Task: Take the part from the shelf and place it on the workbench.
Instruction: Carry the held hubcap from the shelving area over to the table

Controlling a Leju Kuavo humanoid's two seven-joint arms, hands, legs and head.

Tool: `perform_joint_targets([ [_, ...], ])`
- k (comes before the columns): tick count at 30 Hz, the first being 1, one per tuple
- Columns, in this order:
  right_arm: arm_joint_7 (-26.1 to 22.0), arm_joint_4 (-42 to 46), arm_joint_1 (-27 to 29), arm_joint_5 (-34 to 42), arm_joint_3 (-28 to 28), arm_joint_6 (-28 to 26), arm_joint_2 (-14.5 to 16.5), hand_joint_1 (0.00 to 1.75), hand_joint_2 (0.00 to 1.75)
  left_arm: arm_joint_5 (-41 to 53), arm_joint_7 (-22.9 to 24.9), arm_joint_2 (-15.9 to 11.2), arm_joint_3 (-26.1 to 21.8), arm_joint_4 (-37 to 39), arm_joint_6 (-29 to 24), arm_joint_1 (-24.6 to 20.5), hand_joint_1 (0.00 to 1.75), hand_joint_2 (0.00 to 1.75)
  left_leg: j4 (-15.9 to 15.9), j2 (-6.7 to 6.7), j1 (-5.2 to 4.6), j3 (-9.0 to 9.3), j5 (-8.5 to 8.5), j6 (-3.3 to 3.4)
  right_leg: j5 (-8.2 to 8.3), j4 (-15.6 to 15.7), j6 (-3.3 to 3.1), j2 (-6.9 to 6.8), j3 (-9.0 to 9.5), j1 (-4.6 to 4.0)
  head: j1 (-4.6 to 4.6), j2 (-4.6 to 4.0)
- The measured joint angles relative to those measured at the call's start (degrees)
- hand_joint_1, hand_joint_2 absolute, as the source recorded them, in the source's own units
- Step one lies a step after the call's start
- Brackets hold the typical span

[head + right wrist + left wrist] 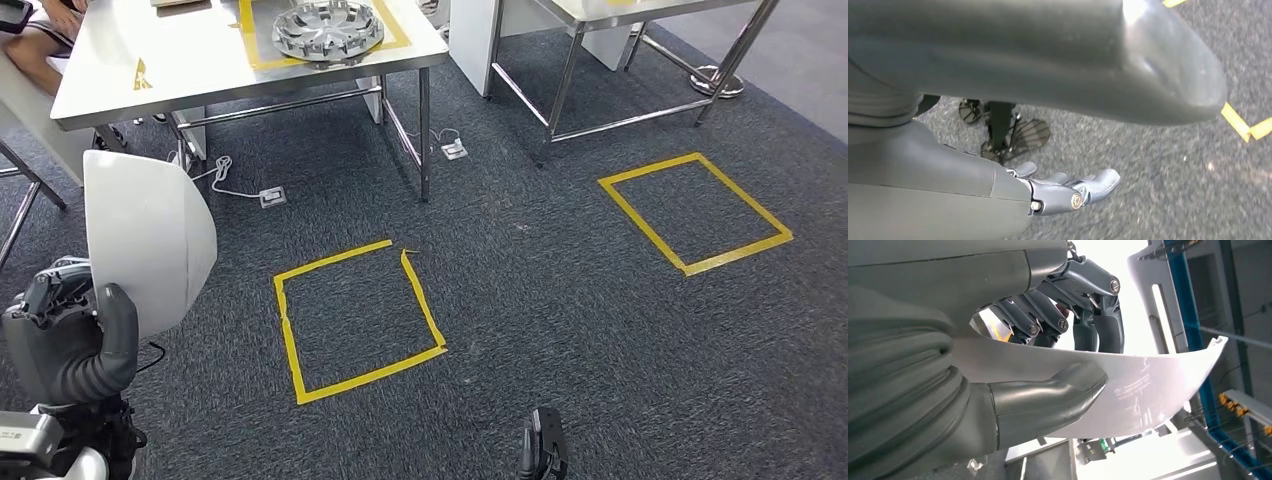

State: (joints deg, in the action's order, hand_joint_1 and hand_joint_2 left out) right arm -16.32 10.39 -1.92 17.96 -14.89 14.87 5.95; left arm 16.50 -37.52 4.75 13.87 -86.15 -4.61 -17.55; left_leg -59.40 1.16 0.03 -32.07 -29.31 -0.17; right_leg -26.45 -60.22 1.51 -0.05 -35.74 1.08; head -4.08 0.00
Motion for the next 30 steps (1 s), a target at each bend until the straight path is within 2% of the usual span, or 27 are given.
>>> perform_joint_targets([
  [3,0.06,0.00,-0.02,-0.09,-0.02,0.00,0.01,0.00,0.00,0.01,0.17,-0.01,0.01,-0.30,0.03,0.14,1.75,1.75,-0.04,-0.09,0.07,0.34,-0.59,-1.00,-0.49,0.37,-1.39,0.01,0.55,-0.03,0.09,0.00],
  [4,0.06,0.01,-0.02,-0.10,-0.02,-0.01,-0.02,0.00,0.00,0.01,0.21,-0.01,0.01,-0.43,0.04,0.15,1.75,1.75,-1.24,-0.24,0.13,-0.09,-1.19,-1.32,-0.68,0.48,-1.86,-0.01,0.90,0.05,0.18,0.00],
  [5,0.06,0.01,-0.03,-0.12,-0.03,-0.01,-0.05,0.00,0.00,0.01,0.23,-0.02,0.01,-0.56,0.06,0.20,1.75,1.75,-3.62,-0.40,0.18,-1.24,-2.19,-1.58,-0.92,0.58,-2.26,-0.03,1.34,0.15,0.28,0.00],
  [7,0.05,0.01,0.00,-0.22,-0.04,0.00,-0.12,0.00,0.00,0.00,0.25,-0.08,0.01,-0.66,0.07,0.51,1.75,1.75,-11.36,-0.62,0.27,-5.65,-4.72,-1.86,-1.67,0.60,-2.74,-0.06,2.18,0.10,0.41,0.00],
  [8,0.05,0.00,0.04,-0.29,-0.04,0.00,-0.13,0.00,0.00,0.01,0.26,-0.13,0.01,-0.67,0.07,0.76,1.75,1.75,-14.70,-0.64,0.30,-7.98,-5.29,-1.91,-2.11,0.60,-2.80,-0.04,2.67,0.07,0.41,0.00],
  [9,0.05,-0.01,0.10,-0.37,-0.04,0.00,-0.13,0.00,0.00,0.02,0.28,-0.17,0.01,-0.67,0.07,0.98,1.75,1.75,-16.38,-0.65,0.30,-9.59,-4.80,-1.86,-2.59,0.60,-2.80,-0.02,3.25,0.05,0.40,0.00],
  [10,0.05,-0.01,0.15,-0.43,-0.04,0.02,-0.13,0.00,0.00,0.07,0.31,-0.20,0.01,-0.69,0.07,1.12,1.75,1.75,-15.77,-0.65,0.29,-10.09,-3.08,-1.72,-3.09,0.60,-2.75,0.02,3.92,0.03,0.41,0.00],
  [11,0.04,-0.01,0.17,-0.48,-0.04,0.02,-0.13,0.00,0.00,0.14,0.32,-0.22,0.01,-0.74,0.07,1.18,1.75,1.75,-13.03,-0.66,0.27,-9.51,-0.41,-1.46,-3.62,0.60,-2.66,0.06,4.69,0.03,0.41,0.00],
  [12,0.04,-0.01,0.19,-0.52,-0.04,0.03,-0.13,0.00,0.00,0.21,0.32,-0.24,0.01,-0.82,0.07,1.19,1.75,1.75,-9.04,-0.73,0.20,-8.31,2.43,-1.10,-4.19,0.64,-2.52,0.08,5.32,0.03,0.42,0.00],
  [13,0.03,-0.02,0.14,-0.57,-0.04,0.04,-0.13,0.00,0.00,0.28,0.32,-0.26,0.01,-0.89,0.07,1.18,1.75,1.75,-5.49,-0.79,-0.01,-6.93,4.35,-0.70,-4.73,0.67,-2.23,0.10,5.83,-0.06,0.49,0.00],
  [14,0.04,-0.03,0.07,-0.63,-0.04,0.04,-0.13,0.00,0.00,0.32,0.34,-0.28,0.01,-0.99,0.07,1.18,1.75,1.75,-2.76,-0.86,-0.22,-5.80,5.26,-0.34,-5.14,0.75,-1.90,0.12,6.11,-0.08,0.55,0.00],
  [15,0.07,-0.04,0.03,-0.71,-0.05,0.04,-0.13,0.00,0.00,0.37,0.36,-0.30,0.01,-1.09,0.08,1.20,1.75,1.75,-1.20,-0.85,-0.42,-5.15,5.30,-0.05,-5.37,0.92,-1.51,0.09,6.30,-0.07,0.59,0.00],
  [17,0.11,-0.05,-0.03,-0.88,-0.06,0.04,-0.13,0.00,0.00,0.46,0.39,-0.31,0.00,-1.26,0.09,1.21,1.75,1.75,-0.33,-0.61,-0.51,-4.53,4.52,0.45,-5.23,1.03,-0.82,0.02,6.82,-0.03,0.55,0.00],
  [19,0.14,-0.05,-0.05,-0.98,-0.06,0.04,-0.13,0.00,0.00,0.56,0.37,-0.27,-0.03,-1.39,0.09,1.19,1.75,1.75,0.28,-0.43,-0.24,-3.61,4.15,1.11,-5.28,-0.67,-0.43,-0.02,6.44,-0.04,0.42,0.00],
  [20,0.16,-0.05,-0.11,-0.99,-0.05,0.05,-0.13,0.00,0.00,0.61,0.36,-0.24,-0.04,-1.44,0.12,1.18,1.75,1.75,0.48,-0.40,-0.11,-3.07,3.93,1.43,-5.85,-2.84,-0.28,0.00,5.22,-0.03,0.34,0.00],
  [21,0.19,-0.05,-0.15,-0.99,-0.05,0.05,-0.13,0.00,0.00,0.67,0.35,-0.20,-0.05,-1.46,0.17,1.20,1.75,1.75,0.61,-0.44,-0.04,-2.64,3.63,1.70,-6.87,-5.97,-0.08,0.02,3.26,-0.02,0.26,0.00],
  [23,0.33,-0.05,-0.10,-0.96,-0.05,0.03,-0.14,0.00,0.00,0.78,0.34,-0.16,-0.05,-1.43,0.29,1.36,1.75,1.75,0.63,-0.41,-0.06,-2.00,2.96,1.97,-9.40,-12.50,0.36,0.04,-1.56,-0.03,0.14,0.00],
  [24,0.45,-0.05,-0.01,-0.89,-0.05,0.00,-0.15,0.00,0.00,0.83,0.34,-0.16,-0.05,-1.38,0.34,1.46,1.75,1.75,0.61,-0.34,-0.06,-1.61,2.57,1.96,-9.87,-14.24,0.50,0.04,-3.39,-0.03,0.14,0.00],
  [25,0.58,-0.05,0.08,-0.82,-0.05,-0.02,-0.18,0.00,0.00,0.88,0.34,-0.16,-0.05,-1.33,0.37,1.53,1.75,1.75,0.59,-0.25,-0.04,-1.13,2.15,1.89,-9.21,-14.15,0.59,0.04,-4.35,-0.01,0.14,0.00],
  [26,0.71,-0.05,0.13,-0.75,-0.06,-0.04,-0.20,0.00,0.00,0.92,0.34,-0.16,-0.05,-1.29,0.38,1.54,1.75,1.75,0.56,-0.18,0.00,-0.54,1.68,1.74,-7.24,-12.02,0.63,0.03,-4.26,0.04,0.14,0.00],
  [28,0.86,-0.08,0.18,-0.66,-0.06,-0.07,-0.25,0.00,0.00,1.01,0.33,-0.15,-0.05,-1.22,0.40,1.50,1.75,1.75,0.44,-0.12,0.03,0.77,0.63,1.25,-1.64,-4.64,0.57,0.01,-2.38,0.07,0.17,0.00],
  [30,0.91,-0.12,0.14,-0.64,-0.06,-0.09,-0.26,0.00,0.00,1.04,0.32,-0.14,-0.05,-1.13,0.46,1.39,1.75,1.75,0.37,-0.08,-0.06,1.37,-0.26,0.56,0.45,-0.10,-0.06,-0.05,-0.99,-0.17,0.25,0.00],
])
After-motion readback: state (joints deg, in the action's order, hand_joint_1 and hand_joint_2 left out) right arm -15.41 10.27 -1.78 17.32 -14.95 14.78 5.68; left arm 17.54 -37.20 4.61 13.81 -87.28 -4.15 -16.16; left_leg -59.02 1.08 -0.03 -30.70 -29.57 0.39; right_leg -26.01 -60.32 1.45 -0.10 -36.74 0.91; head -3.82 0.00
